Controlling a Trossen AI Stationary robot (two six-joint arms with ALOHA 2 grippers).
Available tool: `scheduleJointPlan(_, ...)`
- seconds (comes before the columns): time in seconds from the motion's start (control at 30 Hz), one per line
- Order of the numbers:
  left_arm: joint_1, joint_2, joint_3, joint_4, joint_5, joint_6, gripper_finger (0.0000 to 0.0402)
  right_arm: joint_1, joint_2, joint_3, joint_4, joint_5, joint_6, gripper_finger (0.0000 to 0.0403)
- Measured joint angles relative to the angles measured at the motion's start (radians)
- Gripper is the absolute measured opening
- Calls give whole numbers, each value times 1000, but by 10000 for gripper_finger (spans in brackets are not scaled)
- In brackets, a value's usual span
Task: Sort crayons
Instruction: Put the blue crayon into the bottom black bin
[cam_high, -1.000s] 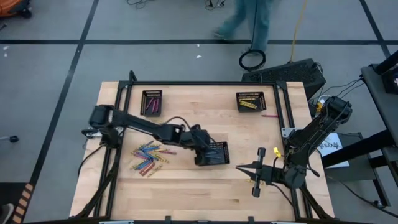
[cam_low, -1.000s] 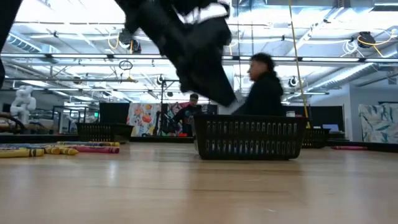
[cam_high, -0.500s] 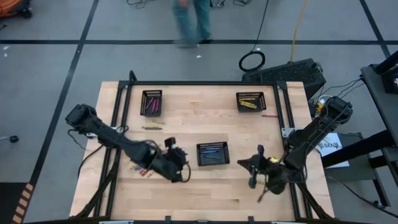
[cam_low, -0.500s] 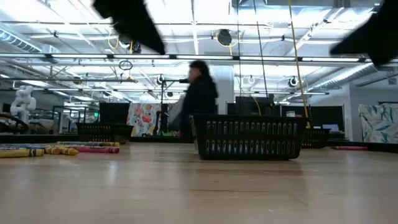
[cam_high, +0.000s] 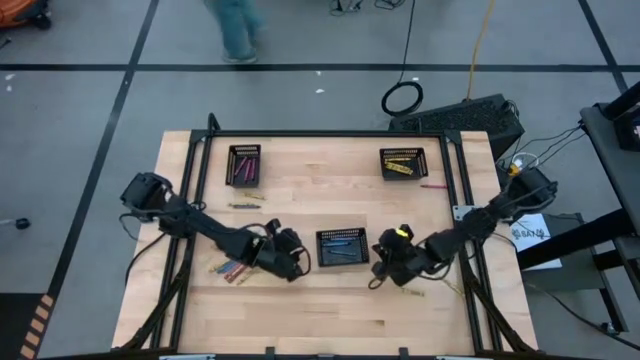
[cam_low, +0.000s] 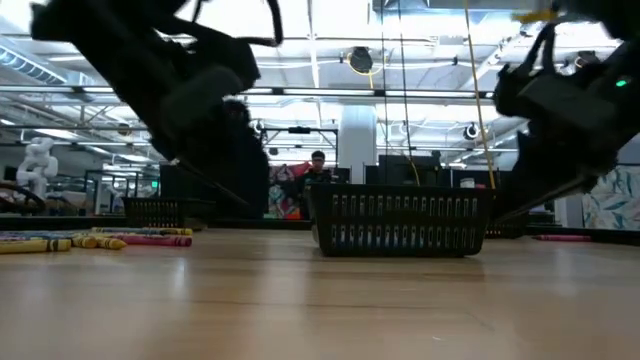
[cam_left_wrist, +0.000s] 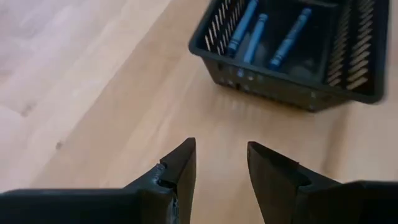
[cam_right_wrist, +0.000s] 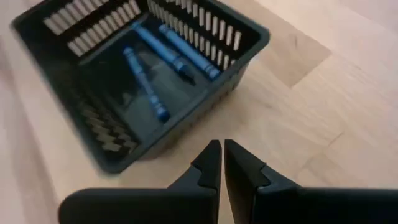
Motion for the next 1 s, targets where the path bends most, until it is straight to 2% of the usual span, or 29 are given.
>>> scheduleJointPlan(0.2, 61, 18, 1, 102, 33, 87, 145, -60, 26, 1, 140, -65, -104, 6)
scheduleJointPlan(0.4, 81, 19, 0, 109, 39, 106, 145, -105, 25, 1, 241, -67, -192, 6)
scheduleJointPlan(1.0, 84, 10, 0, 14, -46, 106, 145, -174, 25, 1, 252, -66, -235, 6)
